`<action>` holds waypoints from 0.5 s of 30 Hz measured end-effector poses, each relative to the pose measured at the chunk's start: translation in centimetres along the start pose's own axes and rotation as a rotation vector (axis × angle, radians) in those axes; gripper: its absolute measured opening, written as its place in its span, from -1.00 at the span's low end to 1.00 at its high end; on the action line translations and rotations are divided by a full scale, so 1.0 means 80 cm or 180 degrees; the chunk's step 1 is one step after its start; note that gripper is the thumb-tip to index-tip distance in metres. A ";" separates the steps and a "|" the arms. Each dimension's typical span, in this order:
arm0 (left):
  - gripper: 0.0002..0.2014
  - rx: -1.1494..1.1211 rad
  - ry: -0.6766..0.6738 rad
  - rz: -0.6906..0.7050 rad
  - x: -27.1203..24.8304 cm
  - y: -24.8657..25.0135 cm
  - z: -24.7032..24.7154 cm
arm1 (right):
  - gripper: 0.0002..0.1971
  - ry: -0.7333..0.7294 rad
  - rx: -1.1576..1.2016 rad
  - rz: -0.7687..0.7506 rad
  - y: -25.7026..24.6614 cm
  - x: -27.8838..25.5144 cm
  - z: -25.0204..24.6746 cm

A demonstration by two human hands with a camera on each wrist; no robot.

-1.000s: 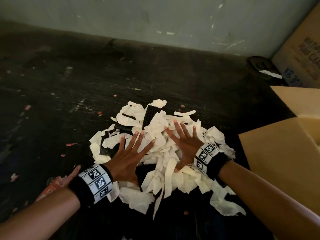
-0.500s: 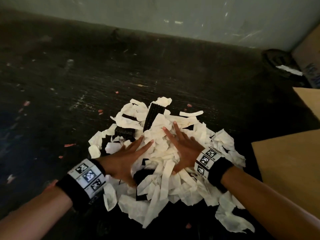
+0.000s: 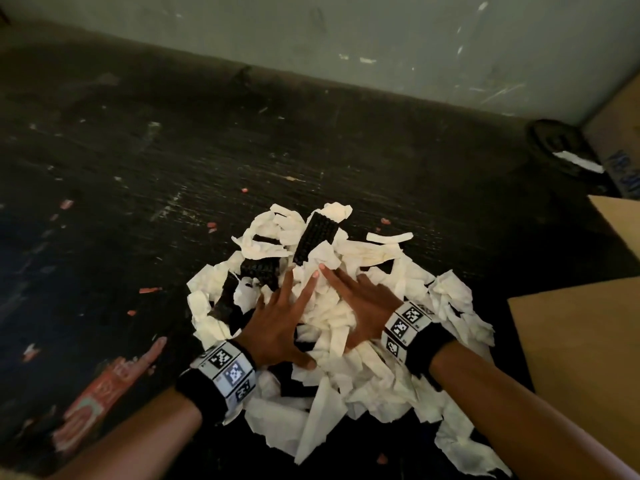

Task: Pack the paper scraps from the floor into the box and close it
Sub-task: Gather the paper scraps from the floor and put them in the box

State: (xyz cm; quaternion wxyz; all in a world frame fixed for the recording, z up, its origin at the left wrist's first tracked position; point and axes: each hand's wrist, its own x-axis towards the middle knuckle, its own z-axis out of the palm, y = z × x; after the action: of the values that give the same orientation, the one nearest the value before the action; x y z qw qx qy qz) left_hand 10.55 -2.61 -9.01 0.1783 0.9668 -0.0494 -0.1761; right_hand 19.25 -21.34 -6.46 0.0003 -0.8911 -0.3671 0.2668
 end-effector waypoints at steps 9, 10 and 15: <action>0.23 -0.0447 0.0380 0.0246 -0.018 0.007 0.026 | 0.22 0.0390 0.0363 0.0010 -0.023 -0.024 0.019; 0.18 -0.0443 0.0428 0.0276 -0.020 0.008 0.028 | 0.23 0.0451 0.0410 0.0032 -0.026 -0.027 0.023; 0.00 -0.0382 0.0770 0.0447 -0.028 0.015 0.033 | 0.30 0.0672 0.0649 0.0117 -0.042 -0.044 0.033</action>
State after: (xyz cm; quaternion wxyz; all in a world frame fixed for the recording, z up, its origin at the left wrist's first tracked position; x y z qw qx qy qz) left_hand 7.44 -4.24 -10.17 0.2523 0.9628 -0.0845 -0.0479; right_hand 13.68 -21.69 -6.41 0.1246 -0.9161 -0.3197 0.2075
